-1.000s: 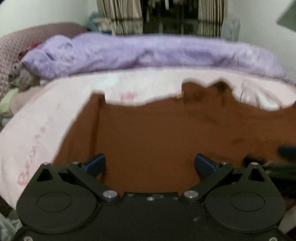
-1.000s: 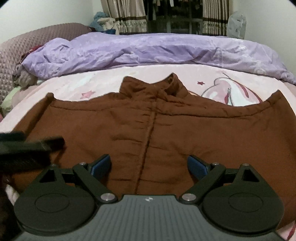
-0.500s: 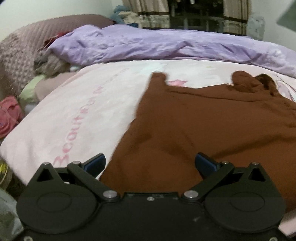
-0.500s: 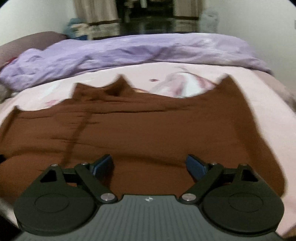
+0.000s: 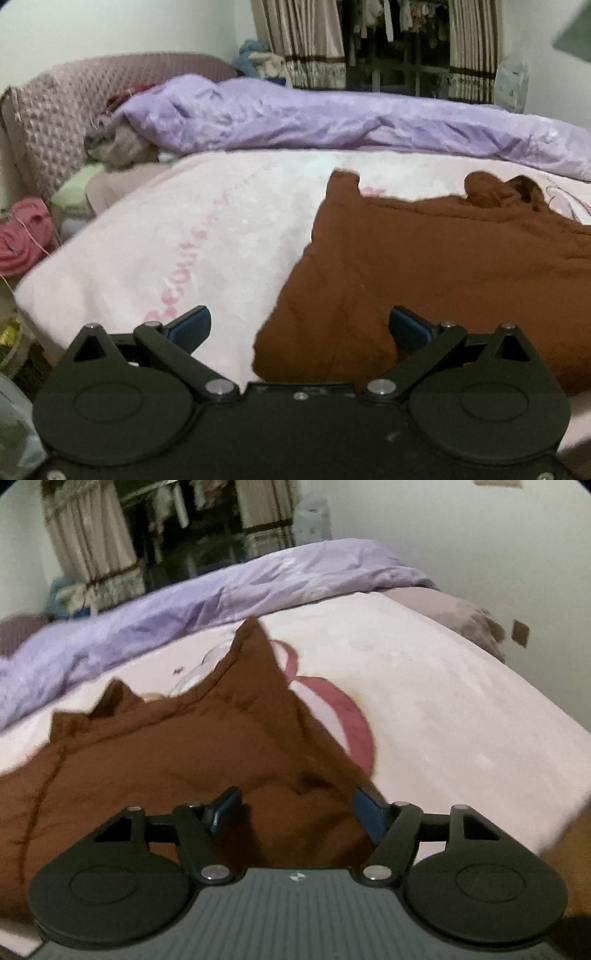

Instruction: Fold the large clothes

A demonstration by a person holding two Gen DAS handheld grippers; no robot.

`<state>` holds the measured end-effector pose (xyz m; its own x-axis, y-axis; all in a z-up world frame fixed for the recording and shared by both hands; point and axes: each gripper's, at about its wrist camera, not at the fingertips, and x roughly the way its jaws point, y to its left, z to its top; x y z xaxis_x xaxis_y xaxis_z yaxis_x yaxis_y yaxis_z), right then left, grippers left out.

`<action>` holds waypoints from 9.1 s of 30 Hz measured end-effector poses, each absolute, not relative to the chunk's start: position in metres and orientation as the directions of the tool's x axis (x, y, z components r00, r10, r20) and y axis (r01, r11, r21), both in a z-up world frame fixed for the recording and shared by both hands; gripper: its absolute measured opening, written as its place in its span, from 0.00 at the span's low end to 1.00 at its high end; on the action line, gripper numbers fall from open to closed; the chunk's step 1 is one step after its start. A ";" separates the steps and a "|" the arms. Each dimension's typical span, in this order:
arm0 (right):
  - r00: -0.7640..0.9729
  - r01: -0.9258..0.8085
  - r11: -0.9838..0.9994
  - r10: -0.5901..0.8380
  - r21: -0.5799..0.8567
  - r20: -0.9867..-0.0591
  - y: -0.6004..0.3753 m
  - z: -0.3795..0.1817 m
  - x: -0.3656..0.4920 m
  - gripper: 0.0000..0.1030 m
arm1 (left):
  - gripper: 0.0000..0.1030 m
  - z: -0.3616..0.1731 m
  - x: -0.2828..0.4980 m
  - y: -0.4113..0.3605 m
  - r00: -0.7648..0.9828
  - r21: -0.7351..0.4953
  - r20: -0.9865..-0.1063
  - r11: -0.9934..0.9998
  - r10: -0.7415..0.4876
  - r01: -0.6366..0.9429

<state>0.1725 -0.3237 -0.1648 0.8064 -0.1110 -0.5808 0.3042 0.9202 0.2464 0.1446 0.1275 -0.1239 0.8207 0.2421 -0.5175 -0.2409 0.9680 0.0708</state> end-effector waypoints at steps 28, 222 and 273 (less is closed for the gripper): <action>0.799 0.383 0.829 -0.077 0.407 -0.596 -0.371 -0.189 0.170 0.46 | 0.86 -0.139 0.170 0.135 0.796 0.108 -0.536 0.958 0.282 -0.267; 0.866 -0.006 0.988 0.084 0.157 -0.493 -0.047 -0.095 0.365 0.67 | 1.00 -0.081 0.334 0.118 0.779 0.024 -0.625 0.999 0.047 -0.041; 0.781 -0.148 0.966 0.245 0.210 -0.574 -0.120 -0.103 0.262 0.87 | 1.00 -0.129 0.227 0.208 0.752 -0.238 -0.652 0.968 -0.096 -0.083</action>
